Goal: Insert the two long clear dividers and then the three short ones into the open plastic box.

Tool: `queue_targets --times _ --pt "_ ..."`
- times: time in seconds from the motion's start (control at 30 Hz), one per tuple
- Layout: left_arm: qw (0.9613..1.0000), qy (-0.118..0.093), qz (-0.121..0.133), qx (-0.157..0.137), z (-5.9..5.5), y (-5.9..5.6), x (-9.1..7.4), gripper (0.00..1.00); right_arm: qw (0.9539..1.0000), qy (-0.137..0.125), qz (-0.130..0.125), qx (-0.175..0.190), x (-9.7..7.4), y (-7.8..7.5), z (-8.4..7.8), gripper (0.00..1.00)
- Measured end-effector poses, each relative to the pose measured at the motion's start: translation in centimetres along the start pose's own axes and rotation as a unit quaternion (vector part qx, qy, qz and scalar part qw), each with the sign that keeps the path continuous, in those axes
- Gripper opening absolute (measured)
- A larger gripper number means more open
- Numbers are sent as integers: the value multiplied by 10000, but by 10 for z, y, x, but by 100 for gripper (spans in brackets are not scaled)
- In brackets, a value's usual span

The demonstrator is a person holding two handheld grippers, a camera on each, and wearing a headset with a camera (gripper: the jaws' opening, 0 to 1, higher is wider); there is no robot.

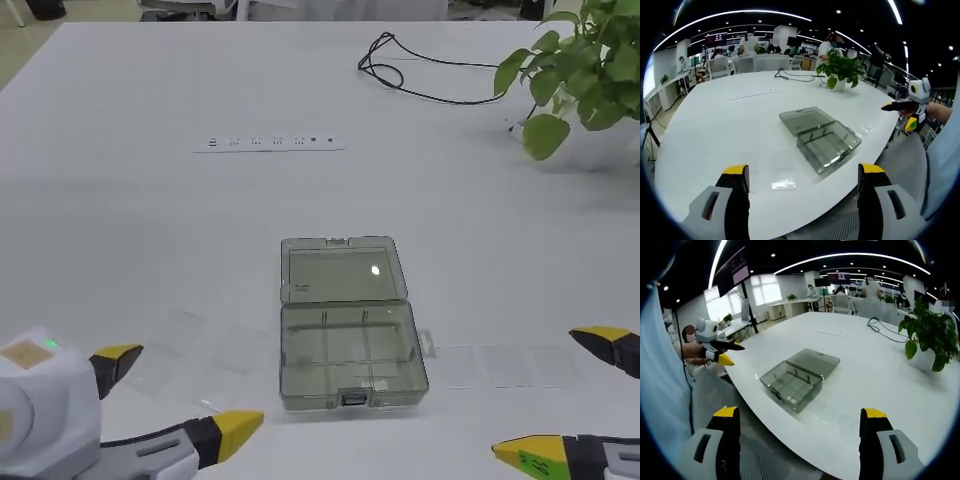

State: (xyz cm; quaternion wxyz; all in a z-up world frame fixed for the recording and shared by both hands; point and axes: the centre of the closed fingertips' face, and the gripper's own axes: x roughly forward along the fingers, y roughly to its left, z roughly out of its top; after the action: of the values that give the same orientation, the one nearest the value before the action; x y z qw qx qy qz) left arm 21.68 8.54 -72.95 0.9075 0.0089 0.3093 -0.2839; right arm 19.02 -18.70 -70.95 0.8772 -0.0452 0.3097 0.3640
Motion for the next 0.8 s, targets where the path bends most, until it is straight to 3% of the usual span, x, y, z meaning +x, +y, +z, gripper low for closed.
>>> queue_targets --times 0.23,0.5,0.8 --pt "9998 159 -15 108 2 4 6 89 10000 14 9 23 1 1 -2 100" --pt "9983 575 19 128 -5 12 15 77 10000 48 30 38 1 -2 -4 100" --pt "9970 769 37 -113 -10 20 28 65 9999 94 67 68 2 -2 -8 100"
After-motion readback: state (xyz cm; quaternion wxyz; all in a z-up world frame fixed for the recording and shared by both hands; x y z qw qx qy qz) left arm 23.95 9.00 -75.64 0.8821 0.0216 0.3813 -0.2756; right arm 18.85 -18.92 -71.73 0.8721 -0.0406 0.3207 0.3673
